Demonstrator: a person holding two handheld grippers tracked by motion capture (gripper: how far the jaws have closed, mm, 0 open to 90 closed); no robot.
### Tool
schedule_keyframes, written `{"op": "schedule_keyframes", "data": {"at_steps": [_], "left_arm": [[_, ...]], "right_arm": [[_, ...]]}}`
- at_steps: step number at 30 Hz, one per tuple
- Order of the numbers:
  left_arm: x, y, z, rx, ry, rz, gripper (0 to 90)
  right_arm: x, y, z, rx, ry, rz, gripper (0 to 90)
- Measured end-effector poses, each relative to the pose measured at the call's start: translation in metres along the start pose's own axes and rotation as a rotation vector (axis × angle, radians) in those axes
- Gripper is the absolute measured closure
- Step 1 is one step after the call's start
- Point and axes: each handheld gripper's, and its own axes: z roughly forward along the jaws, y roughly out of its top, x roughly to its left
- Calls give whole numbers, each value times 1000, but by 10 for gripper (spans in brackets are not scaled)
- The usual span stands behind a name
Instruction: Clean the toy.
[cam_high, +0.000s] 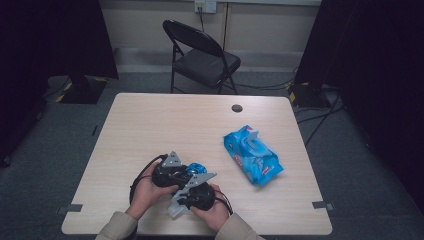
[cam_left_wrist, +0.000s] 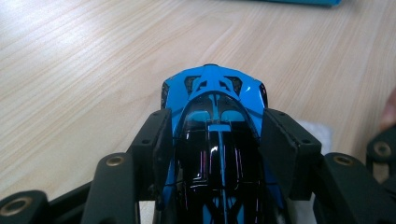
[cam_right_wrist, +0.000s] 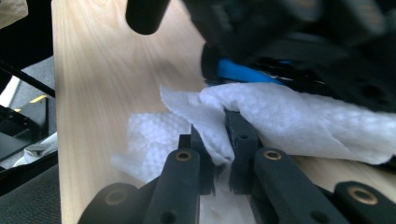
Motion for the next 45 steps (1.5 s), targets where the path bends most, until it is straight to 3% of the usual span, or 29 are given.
{"op": "schedule_keyframes", "data": {"at_steps": [6, 14, 20, 25, 28, 34, 40, 45], "left_arm": [[-1, 2, 1, 1, 6, -3, 447], [0, 3, 2, 7, 3, -1, 447], [0, 3, 2, 9, 1, -3, 448], [1, 3, 2, 11, -4, -2, 448], [1, 3, 2, 10, -3, -3, 448], [0, 3, 2, 9, 0, 0, 448], [0, 3, 2, 9, 1, 3, 448], [-1, 3, 2, 8, 6, 7, 448]], "right_arm": [[6, 0, 4, -2, 33, -24, 835], [0, 1, -18, -31, 29, -8, 835], [-19, -1, -53, -97, -38, 39, 836], [-39, -3, -84, -168, -130, 80, 836], [-49, -6, -93, -194, -181, 97, 836], [-65, -20, -78, -149, -251, 133, 835], [-69, -24, -54, -78, -261, 122, 833], [-68, -22, -52, -65, -261, 116, 833]]}}
